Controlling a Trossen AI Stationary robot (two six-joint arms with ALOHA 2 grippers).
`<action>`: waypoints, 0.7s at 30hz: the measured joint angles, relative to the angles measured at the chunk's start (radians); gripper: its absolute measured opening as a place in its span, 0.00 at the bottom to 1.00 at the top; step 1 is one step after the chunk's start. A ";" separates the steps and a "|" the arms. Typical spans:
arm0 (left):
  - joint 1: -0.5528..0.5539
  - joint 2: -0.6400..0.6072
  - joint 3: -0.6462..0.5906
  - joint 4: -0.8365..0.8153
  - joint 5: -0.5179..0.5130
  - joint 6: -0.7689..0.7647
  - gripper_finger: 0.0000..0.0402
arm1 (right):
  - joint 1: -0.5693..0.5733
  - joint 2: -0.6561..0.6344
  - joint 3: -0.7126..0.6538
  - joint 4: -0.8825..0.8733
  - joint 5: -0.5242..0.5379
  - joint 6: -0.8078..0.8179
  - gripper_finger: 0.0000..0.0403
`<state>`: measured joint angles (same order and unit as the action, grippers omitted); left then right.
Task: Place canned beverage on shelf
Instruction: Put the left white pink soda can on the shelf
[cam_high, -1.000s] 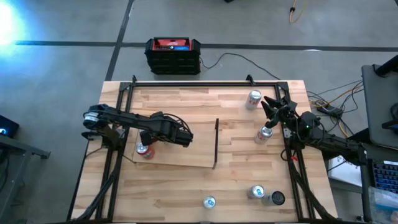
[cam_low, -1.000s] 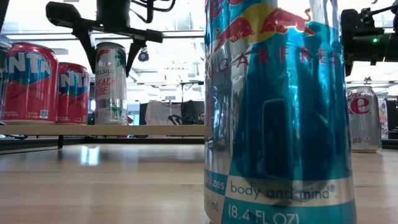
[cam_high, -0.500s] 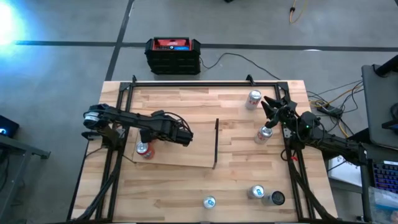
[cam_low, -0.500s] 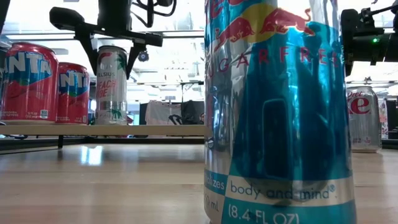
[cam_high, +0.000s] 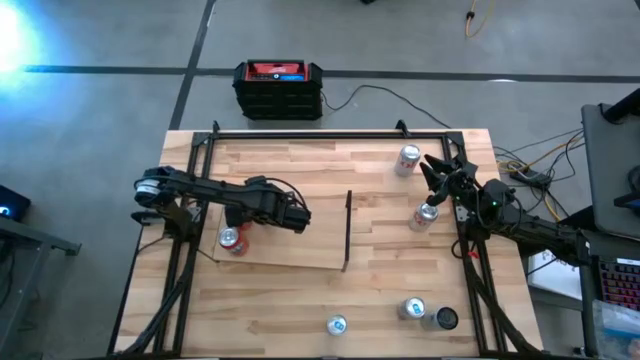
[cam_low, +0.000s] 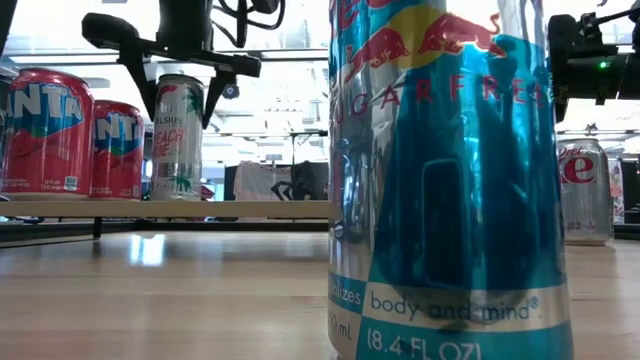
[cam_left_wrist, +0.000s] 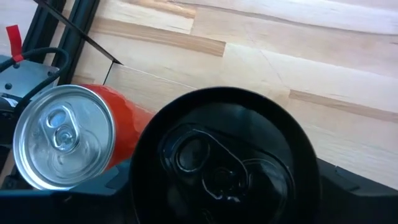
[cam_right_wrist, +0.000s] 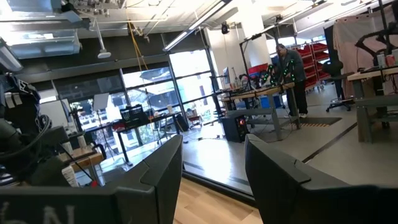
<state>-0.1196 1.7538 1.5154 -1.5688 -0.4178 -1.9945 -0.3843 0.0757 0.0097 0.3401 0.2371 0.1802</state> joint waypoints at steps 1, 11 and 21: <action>0.000 0.000 0.000 0.000 0.002 0.001 0.70 | 0.000 0.000 0.000 0.000 0.000 0.000 0.39; -0.002 0.000 0.000 -0.003 0.026 0.022 0.84 | 0.000 0.000 0.000 0.000 0.000 0.000 0.39; -0.087 -0.004 0.033 -0.002 0.114 0.022 0.87 | 0.000 0.000 0.000 0.000 0.000 0.000 0.39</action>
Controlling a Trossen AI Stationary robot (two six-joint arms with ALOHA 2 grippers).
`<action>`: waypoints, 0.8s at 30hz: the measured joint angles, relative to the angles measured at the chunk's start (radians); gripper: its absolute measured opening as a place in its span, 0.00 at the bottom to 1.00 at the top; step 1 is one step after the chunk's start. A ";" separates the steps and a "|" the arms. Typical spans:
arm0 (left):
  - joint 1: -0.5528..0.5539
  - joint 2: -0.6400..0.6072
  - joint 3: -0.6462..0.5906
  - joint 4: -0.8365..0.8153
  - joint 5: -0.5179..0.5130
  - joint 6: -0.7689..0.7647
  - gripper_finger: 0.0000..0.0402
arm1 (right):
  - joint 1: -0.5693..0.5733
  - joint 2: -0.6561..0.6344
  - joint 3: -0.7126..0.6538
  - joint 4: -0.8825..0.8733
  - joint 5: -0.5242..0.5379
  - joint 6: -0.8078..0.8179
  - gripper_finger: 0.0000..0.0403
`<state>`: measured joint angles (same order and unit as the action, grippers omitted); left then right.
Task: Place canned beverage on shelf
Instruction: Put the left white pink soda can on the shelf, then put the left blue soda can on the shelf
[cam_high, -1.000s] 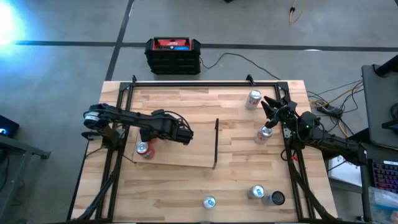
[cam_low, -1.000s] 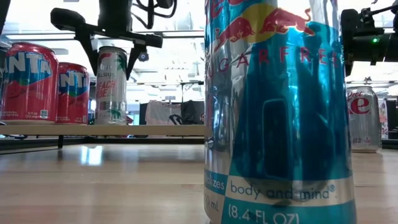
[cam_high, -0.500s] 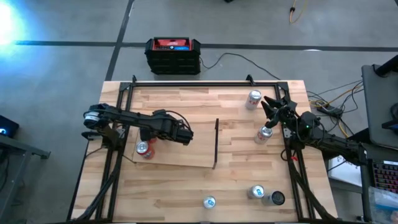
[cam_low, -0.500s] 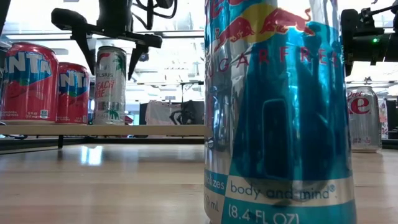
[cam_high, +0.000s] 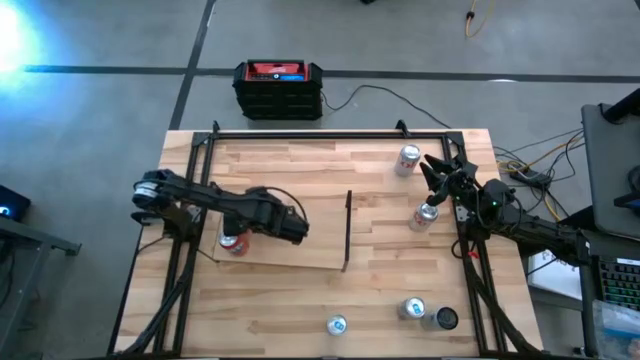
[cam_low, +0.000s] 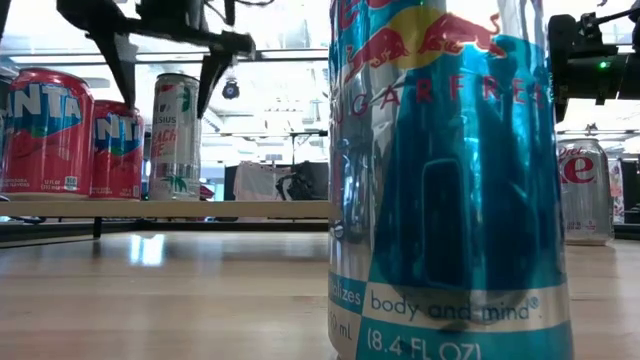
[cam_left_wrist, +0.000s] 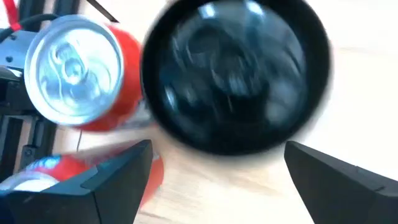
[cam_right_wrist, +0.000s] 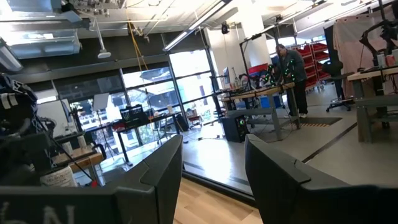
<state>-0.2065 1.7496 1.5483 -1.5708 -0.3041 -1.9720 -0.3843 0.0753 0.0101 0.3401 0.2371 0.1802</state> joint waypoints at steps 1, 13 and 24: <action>-0.012 -0.001 0.006 -0.001 -0.011 0.000 0.87 | 0.000 0.000 0.000 0.000 0.000 0.000 0.39; -0.147 -0.004 0.109 0.081 0.201 0.099 0.86 | 0.000 0.000 0.000 0.000 0.000 0.000 0.39; -0.344 0.040 0.125 0.382 0.173 0.236 0.86 | 0.000 0.000 0.000 0.000 0.000 0.000 0.39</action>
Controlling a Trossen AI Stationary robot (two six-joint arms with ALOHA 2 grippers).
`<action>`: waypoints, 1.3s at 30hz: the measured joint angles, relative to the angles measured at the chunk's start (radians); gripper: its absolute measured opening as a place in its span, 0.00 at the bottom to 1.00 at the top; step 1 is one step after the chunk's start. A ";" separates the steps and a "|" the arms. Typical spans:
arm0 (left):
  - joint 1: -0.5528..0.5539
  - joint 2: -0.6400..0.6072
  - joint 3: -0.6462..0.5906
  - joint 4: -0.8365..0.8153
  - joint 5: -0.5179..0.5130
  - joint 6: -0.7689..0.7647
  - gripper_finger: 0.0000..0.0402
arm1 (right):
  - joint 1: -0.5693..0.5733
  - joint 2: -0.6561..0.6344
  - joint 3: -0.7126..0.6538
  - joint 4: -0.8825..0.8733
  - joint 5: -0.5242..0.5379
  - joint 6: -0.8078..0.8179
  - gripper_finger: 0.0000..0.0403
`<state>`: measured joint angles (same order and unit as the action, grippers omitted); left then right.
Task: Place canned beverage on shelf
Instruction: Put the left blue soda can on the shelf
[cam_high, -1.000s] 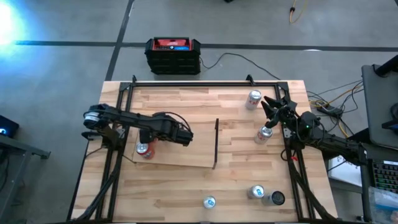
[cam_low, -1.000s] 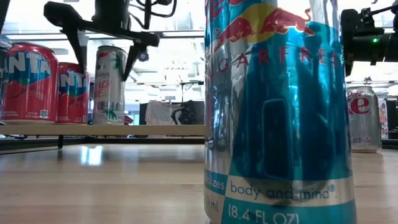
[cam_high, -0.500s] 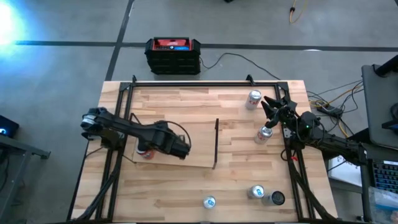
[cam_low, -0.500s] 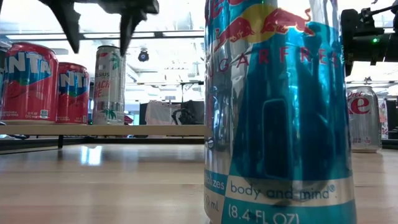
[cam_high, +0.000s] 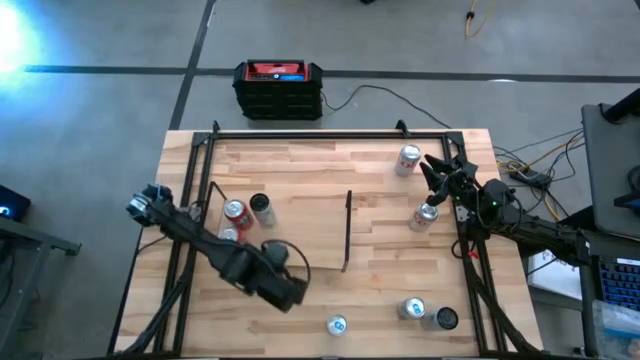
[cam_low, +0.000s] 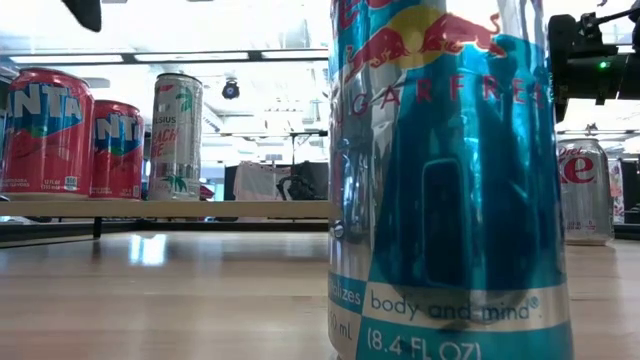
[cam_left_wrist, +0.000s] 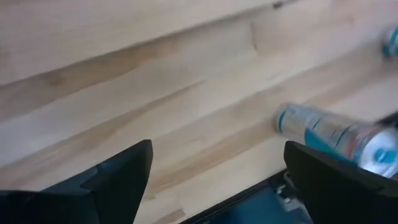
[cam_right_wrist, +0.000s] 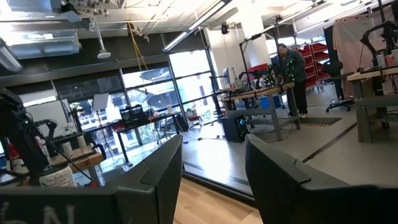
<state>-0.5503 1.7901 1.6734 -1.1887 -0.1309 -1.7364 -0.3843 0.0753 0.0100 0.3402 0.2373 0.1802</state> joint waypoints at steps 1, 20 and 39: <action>-0.007 0.013 0.001 0.016 -0.001 0.015 0.86 | 0.000 0.000 0.000 -0.001 -0.001 0.000 0.39; -0.055 0.498 0.680 -0.283 -0.063 0.388 0.73 | 0.000 0.000 0.000 -0.001 0.000 0.000 0.39; -0.192 0.454 0.570 -0.177 -0.353 0.587 0.59 | 0.000 0.000 0.000 -0.018 -0.001 0.000 0.39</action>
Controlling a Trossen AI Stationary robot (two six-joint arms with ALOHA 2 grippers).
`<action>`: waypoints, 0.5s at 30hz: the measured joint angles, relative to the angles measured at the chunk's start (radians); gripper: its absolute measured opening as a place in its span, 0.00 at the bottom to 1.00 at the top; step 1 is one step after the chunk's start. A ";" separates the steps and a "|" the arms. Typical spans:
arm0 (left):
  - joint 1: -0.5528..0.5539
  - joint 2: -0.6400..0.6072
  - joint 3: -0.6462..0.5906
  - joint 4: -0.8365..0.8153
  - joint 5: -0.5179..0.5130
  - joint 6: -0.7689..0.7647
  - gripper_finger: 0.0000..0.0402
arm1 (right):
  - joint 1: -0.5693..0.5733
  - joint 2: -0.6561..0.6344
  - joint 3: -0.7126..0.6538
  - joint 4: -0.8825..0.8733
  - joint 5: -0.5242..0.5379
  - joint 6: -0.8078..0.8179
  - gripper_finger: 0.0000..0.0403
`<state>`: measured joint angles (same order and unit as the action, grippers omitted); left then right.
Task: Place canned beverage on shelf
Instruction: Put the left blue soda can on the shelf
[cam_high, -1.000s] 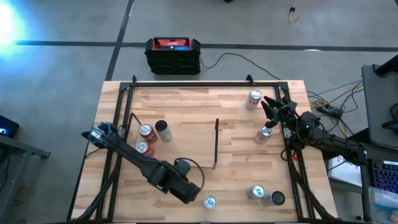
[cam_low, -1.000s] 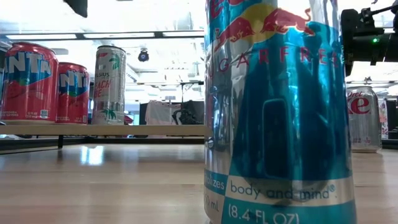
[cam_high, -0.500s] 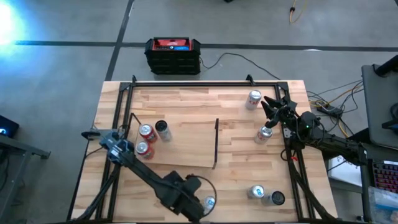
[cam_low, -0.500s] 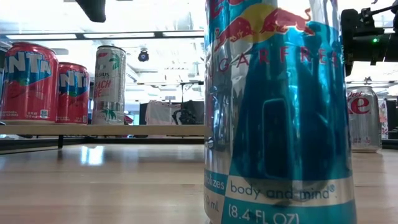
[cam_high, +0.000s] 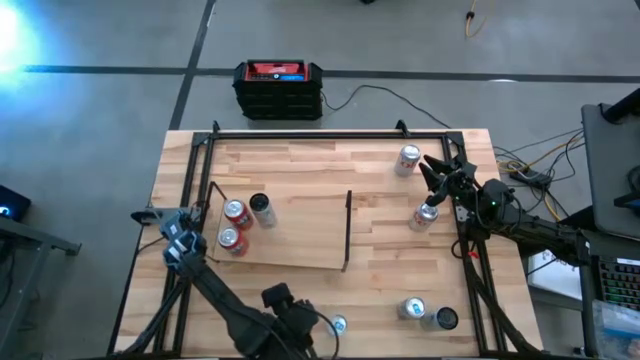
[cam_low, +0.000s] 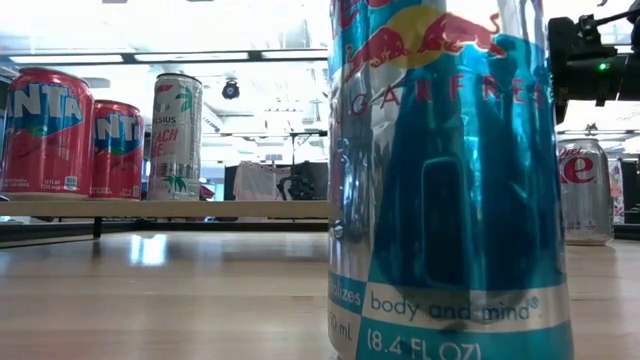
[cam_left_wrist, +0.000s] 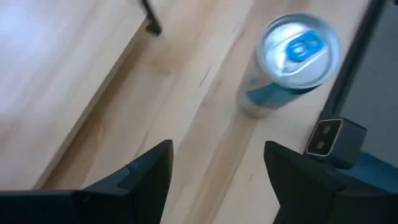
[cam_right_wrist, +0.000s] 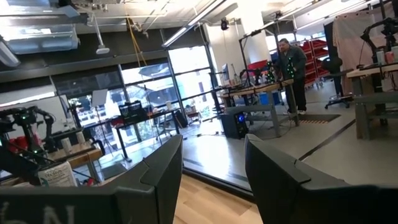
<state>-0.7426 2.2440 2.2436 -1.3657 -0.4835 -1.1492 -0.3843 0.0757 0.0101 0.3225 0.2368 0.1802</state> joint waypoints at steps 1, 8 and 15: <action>-0.002 0.000 0.000 0.016 -0.006 0.031 0.59 | 0.000 0.000 0.000 0.000 0.000 0.000 0.39; -0.003 0.006 -0.001 0.156 -0.008 0.265 0.58 | 0.000 0.000 0.000 -0.002 0.000 0.000 0.39; 0.000 0.014 -0.020 0.249 -0.059 0.403 0.58 | 0.000 0.000 0.000 -0.004 0.000 0.000 0.39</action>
<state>-0.7425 2.2581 2.2239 -1.1165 -0.5428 -0.7460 -0.3843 0.0757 0.0099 0.3182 0.2367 0.1802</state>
